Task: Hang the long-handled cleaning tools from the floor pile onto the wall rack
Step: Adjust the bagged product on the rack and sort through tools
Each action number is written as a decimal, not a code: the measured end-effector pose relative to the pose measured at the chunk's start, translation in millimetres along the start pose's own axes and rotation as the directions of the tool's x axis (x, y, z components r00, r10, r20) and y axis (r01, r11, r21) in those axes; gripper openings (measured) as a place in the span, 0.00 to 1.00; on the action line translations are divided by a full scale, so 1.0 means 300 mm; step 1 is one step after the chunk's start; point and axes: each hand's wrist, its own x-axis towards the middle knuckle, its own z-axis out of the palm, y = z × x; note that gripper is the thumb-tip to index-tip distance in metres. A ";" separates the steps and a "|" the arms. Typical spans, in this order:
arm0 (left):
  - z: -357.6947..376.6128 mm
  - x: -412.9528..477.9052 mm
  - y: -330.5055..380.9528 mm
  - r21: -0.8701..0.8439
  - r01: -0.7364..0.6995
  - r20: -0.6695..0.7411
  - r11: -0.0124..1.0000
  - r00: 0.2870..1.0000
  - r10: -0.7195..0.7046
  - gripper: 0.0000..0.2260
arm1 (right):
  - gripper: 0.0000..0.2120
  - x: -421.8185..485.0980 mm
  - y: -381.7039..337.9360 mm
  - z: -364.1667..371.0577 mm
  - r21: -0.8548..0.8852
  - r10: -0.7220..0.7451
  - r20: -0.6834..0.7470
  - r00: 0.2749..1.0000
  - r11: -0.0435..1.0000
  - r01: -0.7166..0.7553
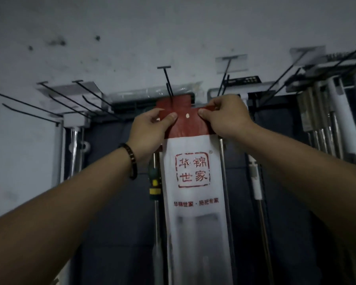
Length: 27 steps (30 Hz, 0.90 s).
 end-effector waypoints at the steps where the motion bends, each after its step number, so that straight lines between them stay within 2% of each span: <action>1: -0.006 0.038 0.010 0.008 -0.005 -0.024 1.000 1.000 0.005 0.06 | 0.05 0.040 -0.019 0.016 0.007 0.000 -0.013 1.000 1.000 0.000; 6: -0.037 0.202 0.052 0.066 0.026 -0.086 0.997 0.996 -0.020 0.08 | 0.04 0.212 -0.088 0.091 0.027 -0.033 -0.038 0.999 0.999 0.034; 10: -0.054 0.298 0.076 0.121 0.029 -0.138 0.992 0.990 -0.012 0.07 | 0.08 0.325 -0.116 0.130 0.044 -0.018 -0.071 0.997 0.999 0.021; 17: -0.069 0.421 0.049 0.160 0.053 -0.234 0.986 0.972 -0.014 0.06 | 0.06 0.477 -0.125 0.223 -0.052 0.029 -0.135 0.990 0.998 -0.036; 23: -0.078 0.484 0.033 0.279 0.035 -0.240 0.960 0.970 0.034 0.05 | 0.09 0.505 -0.106 0.254 -0.085 0.040 -0.128 0.991 0.995 -0.051; 27: -0.052 0.485 -0.028 0.278 0.111 -0.192 0.954 0.980 -0.058 0.06 | 0.13 0.472 -0.058 0.268 -0.149 0.074 -0.075 0.994 0.985 -0.084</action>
